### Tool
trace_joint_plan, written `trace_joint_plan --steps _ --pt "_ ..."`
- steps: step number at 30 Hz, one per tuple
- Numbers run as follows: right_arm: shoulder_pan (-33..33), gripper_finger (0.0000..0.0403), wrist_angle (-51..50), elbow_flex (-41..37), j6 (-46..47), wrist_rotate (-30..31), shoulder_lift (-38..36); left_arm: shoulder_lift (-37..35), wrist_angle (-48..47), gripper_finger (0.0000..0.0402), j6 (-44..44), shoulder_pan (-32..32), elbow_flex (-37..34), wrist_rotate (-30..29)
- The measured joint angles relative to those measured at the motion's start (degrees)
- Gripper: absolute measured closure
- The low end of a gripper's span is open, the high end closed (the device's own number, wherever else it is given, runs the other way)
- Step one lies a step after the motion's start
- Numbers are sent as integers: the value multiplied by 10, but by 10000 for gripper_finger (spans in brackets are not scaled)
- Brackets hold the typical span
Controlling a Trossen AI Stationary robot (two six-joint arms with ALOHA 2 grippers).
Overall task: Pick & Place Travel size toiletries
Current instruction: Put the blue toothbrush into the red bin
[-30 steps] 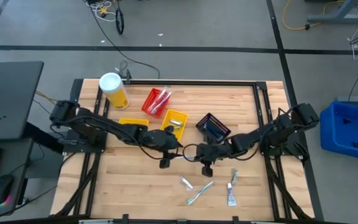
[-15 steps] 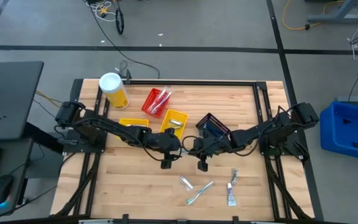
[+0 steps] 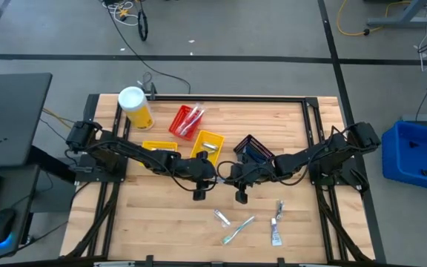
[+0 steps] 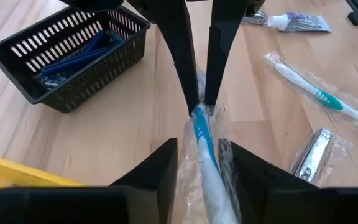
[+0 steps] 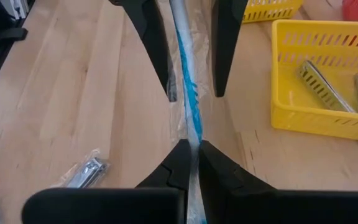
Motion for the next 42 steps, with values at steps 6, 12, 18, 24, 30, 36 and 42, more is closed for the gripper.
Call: trace_joint_plan --steps 6,12,18,24,30,36,42 --pt "0 375 0 0 -1 0 0 0 0 316 -8 0 0 1" --pt "0 338 -4 0 -53 -3 0 0 -7 376 -28 0 0 2" --pt "2 290 -7 0 -105 16 -11 0 -20 380 -52 -4 0 0" --pt "2 254 -77 0 -106 74 -72 -17 -25 370 -48 -17 0 -31" --pt "19 236 -143 0 -86 132 -159 -83 -129 379 -103 -19 0 -191" --pt "28 235 -154 0 -84 136 -196 -119 -217 366 -233 -12 0 -445" --pt "30 240 -164 0 -81 136 -196 -118 -250 379 -321 39 -9 -529"
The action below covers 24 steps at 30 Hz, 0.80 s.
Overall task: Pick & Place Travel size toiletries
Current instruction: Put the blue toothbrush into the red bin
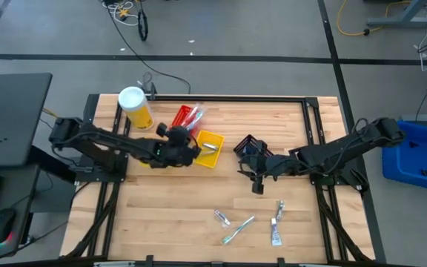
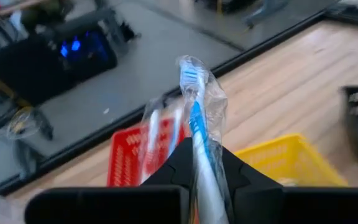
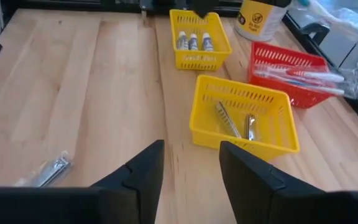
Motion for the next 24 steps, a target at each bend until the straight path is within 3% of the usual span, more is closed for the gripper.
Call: trace_joint_plan --steps 7,12,17,24 --pt "0 241 -5 0 17 0 0 3 23 360 -39 82 -47 84" --pt "0 245 -6 0 17 0 0 3 33 378 -54 111 -73 69" --pt "0 243 -6 0 17 0 1 3 68 367 -39 129 -77 67" --pt "0 246 -6 0 17 0 1 3 93 370 -26 148 -77 99"
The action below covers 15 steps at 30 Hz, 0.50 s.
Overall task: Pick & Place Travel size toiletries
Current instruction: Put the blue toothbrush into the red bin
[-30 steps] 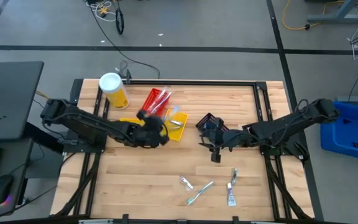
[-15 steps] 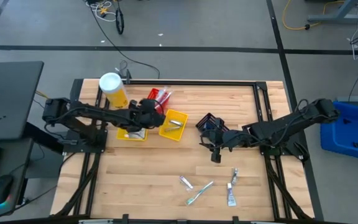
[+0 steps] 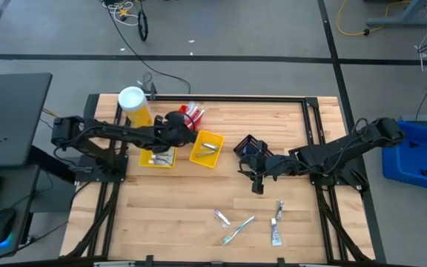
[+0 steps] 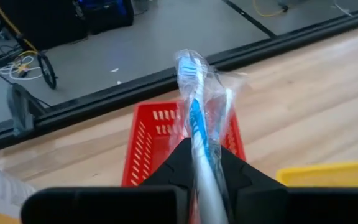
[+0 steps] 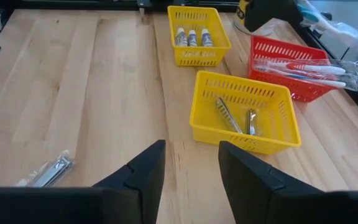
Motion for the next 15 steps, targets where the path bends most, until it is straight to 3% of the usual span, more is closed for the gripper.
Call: trace_joint_plan --steps 5,11,15 --pt "0 245 1 0 2 0 0 20 14 378 0 11 0 7" --pt "0 247 -1 0 2 -2 3 60 28 359 0 27 0 19" --pt "0 247 -2 0 2 -5 9 82 34 372 -1 33 0 17"
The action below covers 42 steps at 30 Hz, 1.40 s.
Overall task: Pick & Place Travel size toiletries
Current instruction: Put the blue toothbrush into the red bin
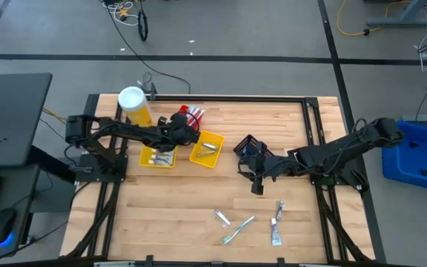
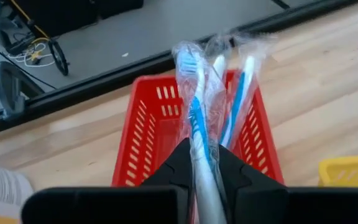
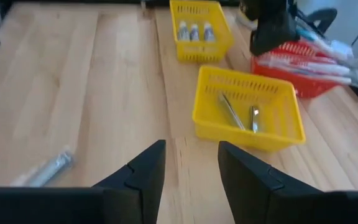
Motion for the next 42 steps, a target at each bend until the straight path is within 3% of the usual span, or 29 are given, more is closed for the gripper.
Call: trace_joint_plan --steps 4,14,20,26,33,42 --pt "0 245 0 0 0 0 2 7 2 368 1 10 0 30" --pt "0 248 -2 0 0 0 2 8 -2 289 29 17 0 43" --pt "0 249 -4 0 0 0 2 8 -5 264 31 17 0 42" --pt "0 248 -4 0 0 0 2 7 -4 261 46 24 0 44" --pt "0 249 -4 0 0 -1 2 11 -22 287 65 54 0 123" --pt "0 251 -4 0 0 -1 2 11 -27 317 72 64 0 128"
